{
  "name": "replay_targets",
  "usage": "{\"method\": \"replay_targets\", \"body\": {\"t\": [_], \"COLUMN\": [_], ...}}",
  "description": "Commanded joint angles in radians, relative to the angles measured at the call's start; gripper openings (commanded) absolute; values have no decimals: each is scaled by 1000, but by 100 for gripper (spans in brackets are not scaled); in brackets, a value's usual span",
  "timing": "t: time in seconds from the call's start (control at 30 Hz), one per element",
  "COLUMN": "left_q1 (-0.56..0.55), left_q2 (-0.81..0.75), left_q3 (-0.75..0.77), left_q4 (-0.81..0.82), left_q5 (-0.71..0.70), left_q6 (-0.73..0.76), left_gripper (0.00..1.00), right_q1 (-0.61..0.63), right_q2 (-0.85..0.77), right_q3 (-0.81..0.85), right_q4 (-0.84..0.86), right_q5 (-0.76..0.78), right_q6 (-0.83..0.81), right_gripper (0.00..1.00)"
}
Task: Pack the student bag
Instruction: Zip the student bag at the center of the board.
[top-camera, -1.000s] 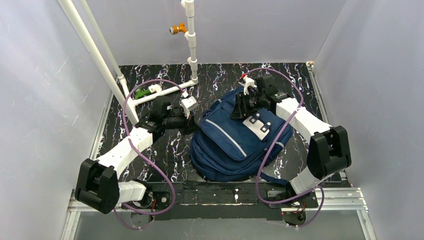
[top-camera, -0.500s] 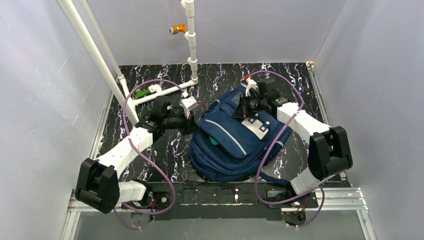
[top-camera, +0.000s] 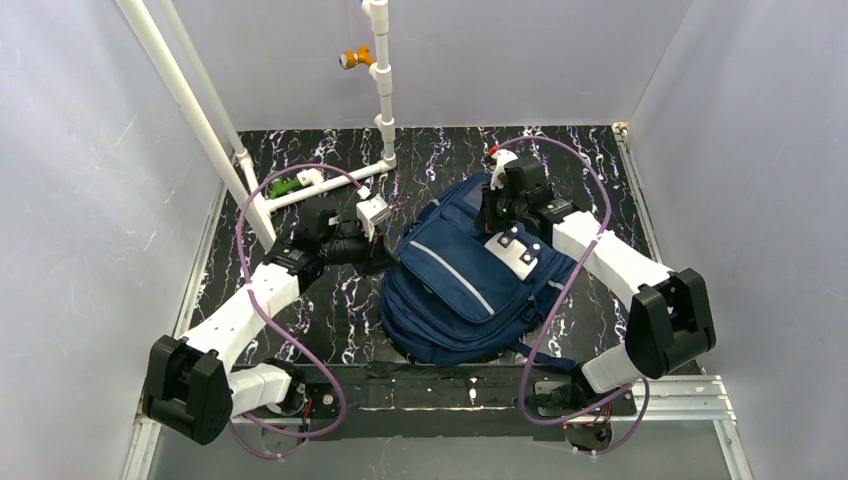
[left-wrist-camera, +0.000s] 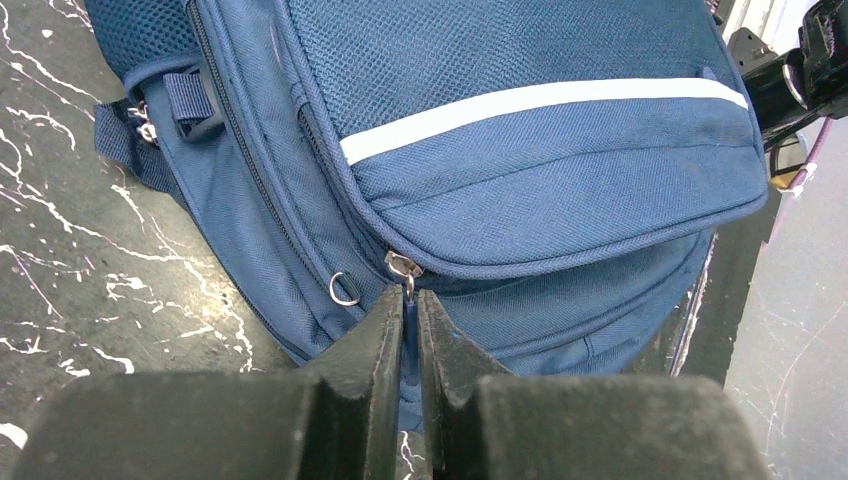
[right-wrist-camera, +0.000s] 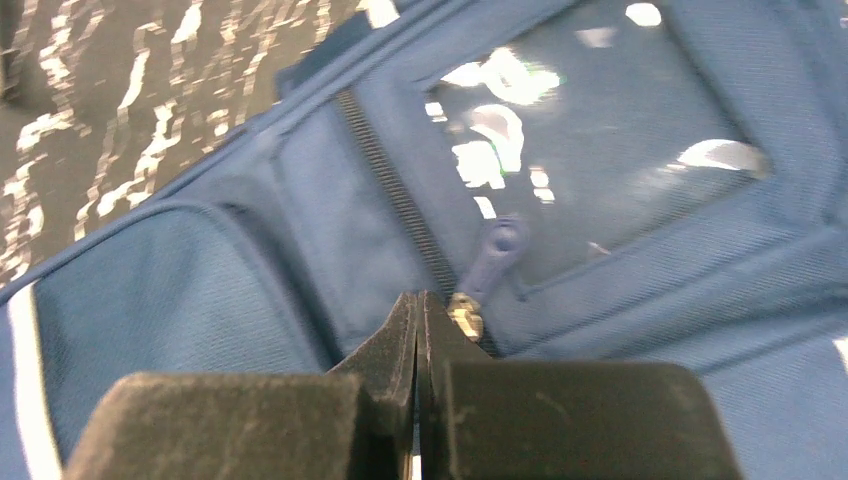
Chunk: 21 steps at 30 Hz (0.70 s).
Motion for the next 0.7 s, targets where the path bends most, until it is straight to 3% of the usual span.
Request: {"method": "replay_targets", "body": {"t": [0.0,0.07,0.2,0.23,0.27,0.4,0.47,0.53,0.6,0.67], "left_q1": [-9,-9,-10,-10,-10,-10,-10,-11,-10,-10], "left_q2": [-68,-75,-82,-78,-70,-54,-55,-36,58,76], "left_q3": [-9,-7,-23,-23,-17,-6,-9,-2,82,59], "left_q4": [-51,-65,-32,-26,-26,-40,-60,-78,-199,-178], "left_q5": [40,56,82,84,99,153,160,157,178,197], "left_q6": [-27,-49,-102,-121,-142,-192,-212,-277,-405,-551], "left_gripper": [0,0,0,0,0,0,0,0,3,1], "right_q1": [9,18,31,49,75,219,278,401,615,821], "right_q2": [-32,-26,-22,-14,-8,-43,-73,-158,-275,-244], "right_q3": [56,77,144,182,223,279,258,165,-16,-46], "right_q4": [-25,-33,-69,-115,-173,-291,-309,-247,-52,20], "right_q5": [256,311,252,247,255,317,268,268,339,475], "right_q6": [-8,-6,-16,-21,-27,0,81,233,482,583], "right_gripper": [1,1,1,6,19,47,51,55,60,65]}}
